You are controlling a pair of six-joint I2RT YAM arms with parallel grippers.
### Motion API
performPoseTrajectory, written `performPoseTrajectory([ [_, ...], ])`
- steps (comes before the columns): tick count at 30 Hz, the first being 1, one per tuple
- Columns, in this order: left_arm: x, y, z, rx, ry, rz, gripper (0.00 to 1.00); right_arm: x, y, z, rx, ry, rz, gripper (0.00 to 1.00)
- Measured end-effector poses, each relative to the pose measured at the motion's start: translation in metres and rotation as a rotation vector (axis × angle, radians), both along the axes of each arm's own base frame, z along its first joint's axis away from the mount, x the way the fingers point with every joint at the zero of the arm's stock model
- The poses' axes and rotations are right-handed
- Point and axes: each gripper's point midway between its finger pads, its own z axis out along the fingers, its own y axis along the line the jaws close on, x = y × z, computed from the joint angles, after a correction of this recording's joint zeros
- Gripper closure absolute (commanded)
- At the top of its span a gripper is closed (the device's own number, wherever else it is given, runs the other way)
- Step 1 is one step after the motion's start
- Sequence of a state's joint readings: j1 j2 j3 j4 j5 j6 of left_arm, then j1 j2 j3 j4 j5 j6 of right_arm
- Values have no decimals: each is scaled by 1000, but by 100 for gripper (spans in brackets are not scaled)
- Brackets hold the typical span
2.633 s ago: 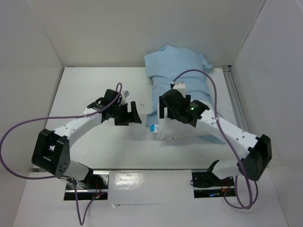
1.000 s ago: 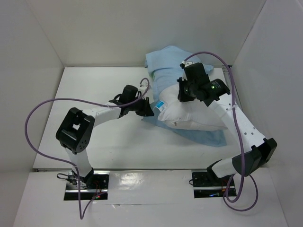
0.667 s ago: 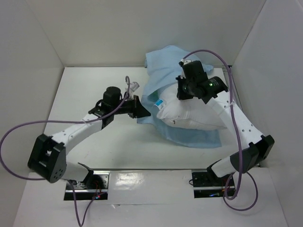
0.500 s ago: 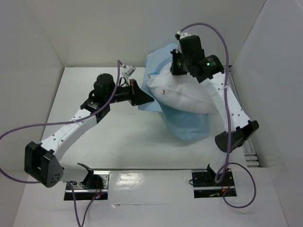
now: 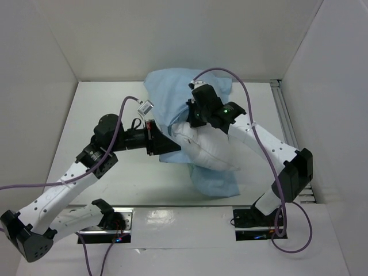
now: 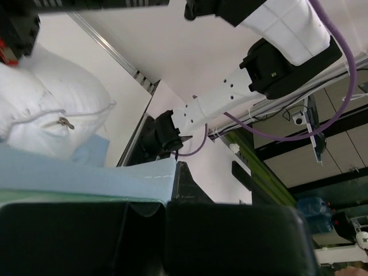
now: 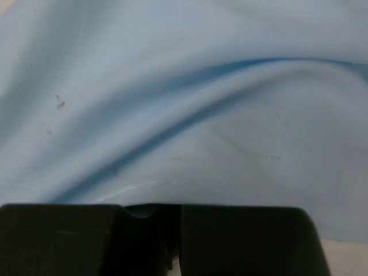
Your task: Put the pillow into the pillowcase
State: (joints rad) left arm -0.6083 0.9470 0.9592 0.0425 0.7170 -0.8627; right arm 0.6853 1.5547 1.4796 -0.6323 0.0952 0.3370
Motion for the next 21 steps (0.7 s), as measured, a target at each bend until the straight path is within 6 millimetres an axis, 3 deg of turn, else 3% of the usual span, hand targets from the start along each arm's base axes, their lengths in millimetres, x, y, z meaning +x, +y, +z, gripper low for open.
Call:
performPoseTrajectory([
  [2, -2, -2, 0, 5, 8, 2, 100, 9, 2, 10, 8, -18, -11, 100],
  [4, 1, -3, 10, -2, -10, 11, 100, 27, 4, 42, 9, -60, -28, 100],
  [6, 9, -7, 31, -14, -50, 22, 100, 50, 10, 86, 45, -144, -42, 100],
  [9, 25, -18, 81, -65, -161, 23, 100, 74, 16, 155, 137, -307, -58, 100],
  [11, 21, -21, 103, -108, -212, -6, 100, 73, 18, 176, 183, -374, -54, 100],
  [12, 17, -21, 105, -123, -223, -24, 100, 71, 19, 176, 196, -387, -49, 100],
  [13, 10, -21, 104, -142, -230, -42, 100, 67, 23, 169, 201, -386, -38, 100],
  [15, -9, -19, 82, -148, -192, -83, 100, 50, 38, 132, 197, -338, 0, 100],
  [18, -42, -15, 25, -93, -81, -132, 100, 17, 66, 41, 165, -202, 71, 100],
  [21, -62, -5, -29, 13, 44, -122, 100, -15, 70, -42, 113, -49, 101, 100],
])
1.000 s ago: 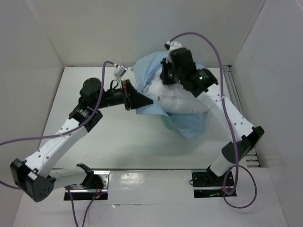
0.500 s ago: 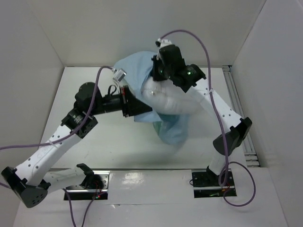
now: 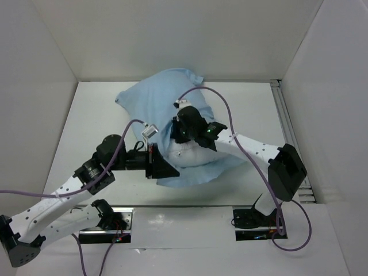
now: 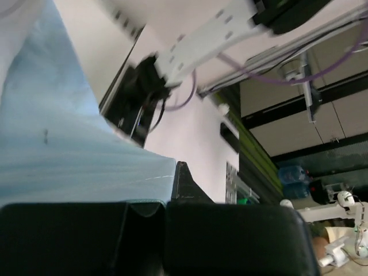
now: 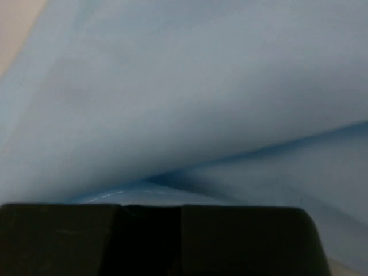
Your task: Put the pillow into the pillowcase
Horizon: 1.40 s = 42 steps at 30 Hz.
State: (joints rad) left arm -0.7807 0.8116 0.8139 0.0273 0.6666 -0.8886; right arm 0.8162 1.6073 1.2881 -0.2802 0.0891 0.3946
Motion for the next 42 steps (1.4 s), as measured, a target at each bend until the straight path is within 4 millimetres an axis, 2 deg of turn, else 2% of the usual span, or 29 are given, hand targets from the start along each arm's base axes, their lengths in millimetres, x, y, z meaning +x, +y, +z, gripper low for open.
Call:
performPoseTrajectory([
  [1, -5, 5, -16, 46, 39, 11, 96, -8, -4, -19, -18, 42, 0, 100],
  [2, -7, 9, -26, 80, 57, 25, 84, -13, -7, -30, -26, 71, -3, 100],
  [3, -9, 13, -31, 102, 60, 34, 40, -16, -8, -34, -22, 85, -7, 100],
  [4, -11, 16, -33, 115, 46, 41, 20, -18, -8, -32, -10, 87, -6, 100],
  [5, -15, 19, -28, 113, 38, 39, 9, -20, -7, -30, -1, 89, -1, 100],
  [6, -19, 23, -18, 104, 11, 38, 3, -23, -8, -29, 2, 91, 4, 100],
  [8, -24, 30, 12, 62, -66, 49, 0, -26, -11, -30, -3, 93, 5, 98],
  [9, -25, 34, 27, 41, -99, 62, 0, -26, -12, -31, -8, 94, 3, 91],
  [11, -24, 42, 57, 16, -172, 102, 3, -27, -14, -33, -20, 95, -2, 66],
  [12, -21, 46, 71, 9, -206, 134, 11, -30, -15, -32, -30, 95, -1, 43],
  [13, -16, 49, 84, 5, -238, 172, 15, -35, -16, -32, -45, 97, 1, 32],
  [14, -6, 52, 95, 14, -256, 230, 17, -42, -17, -29, -63, 92, 9, 25],
  [15, 2, 53, 99, 31, -259, 271, 13, -48, -19, -26, -75, 90, 16, 20],
  [17, 33, 52, 101, 111, -251, 389, 4, -61, -27, -10, -85, 70, 9, 11],
  [19, 69, 47, 92, 220, -204, 492, 0, -71, -41, 9, -81, 51, -18, 7],
  [22, 133, 39, 55, 390, -145, 617, 0, -79, -82, 46, -43, 13, -145, 3],
  [25, 195, 43, -10, 591, -72, 698, 0, -81, -127, 66, 1, 15, -310, 0],
  [27, 232, 55, -50, 700, -22, 750, 0, -78, -159, 65, 8, 45, -431, 0],
  [29, 261, 70, -81, 774, 26, 793, 0, -73, -186, 52, 20, 81, -532, 0],
  [32, 294, 90, -114, 832, 69, 836, 0, -76, -217, 22, 46, 166, -622, 0],
  [34, 310, 99, -127, 851, 81, 852, 0, -79, -227, 3, 89, 243, -644, 0],
  [35, 314, 99, -133, 854, 92, 848, 3, -76, -230, -6, 123, 270, -653, 3],
  [37, 324, 92, -144, 845, 107, 824, 19, -73, -231, -24, 169, 326, -646, 18],
  [38, 328, 85, -148, 833, 113, 800, 33, -72, -227, -33, 188, 354, -632, 26],
  [39, 330, 80, -151, 818, 118, 779, 60, -71, -222, -40, 201, 372, -609, 34],
  [40, 332, 75, -155, 806, 118, 756, 100, -68, -215, -47, 210, 393, -582, 60],
  [41, 333, 72, -156, 795, 123, 746, 100, -64, -210, -52, 211, 405, -560, 76],
  [42, 334, 70, -156, 784, 119, 733, 100, -58, -205, -57, 210, 413, -536, 87],
])
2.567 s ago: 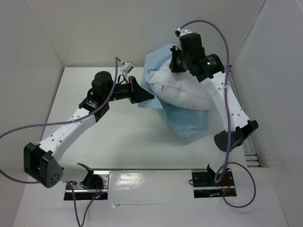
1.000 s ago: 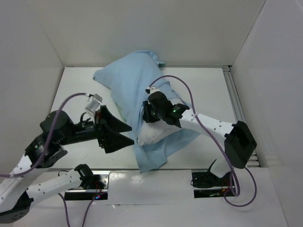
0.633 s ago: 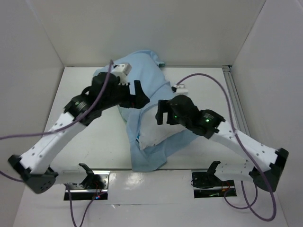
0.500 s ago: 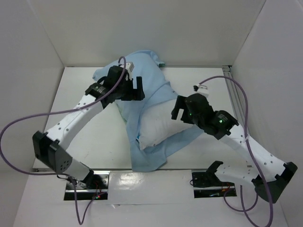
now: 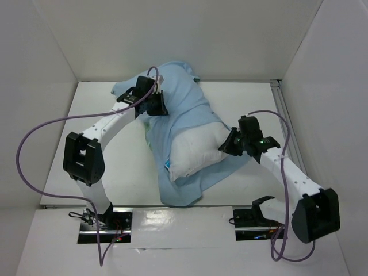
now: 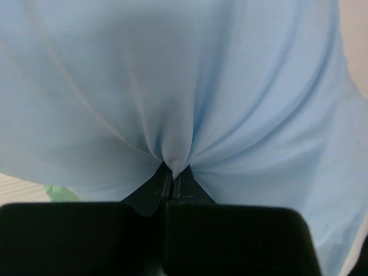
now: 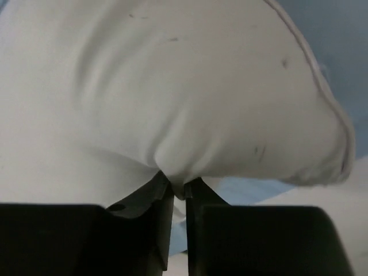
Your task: Put the pillow into the pillowcase
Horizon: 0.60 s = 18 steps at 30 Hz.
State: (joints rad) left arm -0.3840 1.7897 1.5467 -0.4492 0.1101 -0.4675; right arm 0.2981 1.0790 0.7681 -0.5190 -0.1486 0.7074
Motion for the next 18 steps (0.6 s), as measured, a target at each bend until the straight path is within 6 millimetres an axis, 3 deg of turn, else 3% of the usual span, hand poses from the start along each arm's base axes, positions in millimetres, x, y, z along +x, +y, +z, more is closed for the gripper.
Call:
performPoseTrajectory([
  [1, 1, -1, 1, -16, -2, -4, 100, 5, 4, -5, -3, 13, 14, 100],
  [4, -4, 4, 3, -50, -16, -5, 100, 23, 11, -9, -43, 24, 64, 100],
  [8, -26, 27, 10, -60, -34, 36, 100, 46, 19, 1, -97, -26, 139, 100],
  [9, -32, 33, 14, -57, -40, 49, 95, 53, 21, 3, -105, -44, 153, 100],
  [10, -39, 39, 17, -47, -42, 63, 82, 58, 23, 5, -110, -59, 162, 100],
  [11, -45, 44, 20, -33, -38, 67, 54, 64, 24, 6, -115, -73, 171, 100],
  [13, -55, 52, 28, 2, -24, 73, 41, 74, 29, 8, -120, -104, 188, 100],
  [15, -60, 59, 40, 43, -11, 81, 33, 81, 37, 9, -119, -132, 209, 100],
  [16, -61, 62, 46, 62, -17, 87, 23, 83, 40, 10, -116, -143, 219, 94],
  [17, -61, 63, 56, 86, -29, 93, 21, 84, 43, 11, -115, -150, 228, 76],
  [18, -62, 63, 67, 108, -51, 90, 20, 85, 45, 13, -112, -152, 230, 45],
])
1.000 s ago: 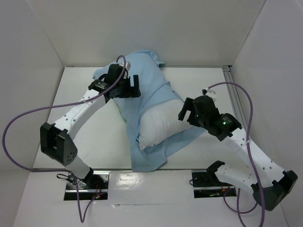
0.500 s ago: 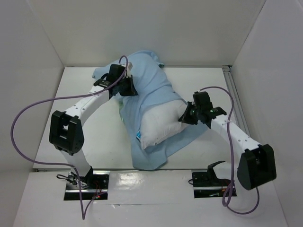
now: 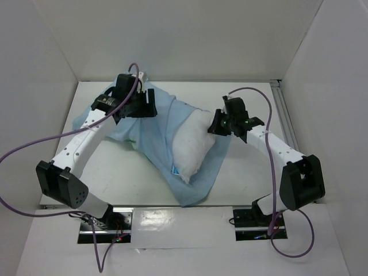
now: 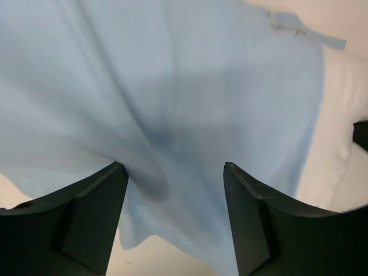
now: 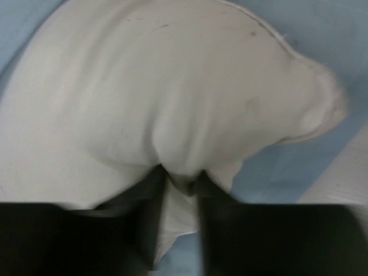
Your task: Put the pillow into the pillowcase
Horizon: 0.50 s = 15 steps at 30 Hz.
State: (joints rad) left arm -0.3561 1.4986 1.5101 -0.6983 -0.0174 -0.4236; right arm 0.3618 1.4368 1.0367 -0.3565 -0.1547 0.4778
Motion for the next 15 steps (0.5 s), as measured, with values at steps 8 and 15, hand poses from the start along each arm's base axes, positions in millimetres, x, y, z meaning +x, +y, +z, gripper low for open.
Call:
performPoseTrajectory([
  [8, -14, -63, 75, 142, -183, -130, 19, 8, -16, 25, 42, -36, -64, 0],
  [15, -45, -115, 12, 373, -79, -284, 17, -7, -55, 62, 134, -109, -173, 0],
])
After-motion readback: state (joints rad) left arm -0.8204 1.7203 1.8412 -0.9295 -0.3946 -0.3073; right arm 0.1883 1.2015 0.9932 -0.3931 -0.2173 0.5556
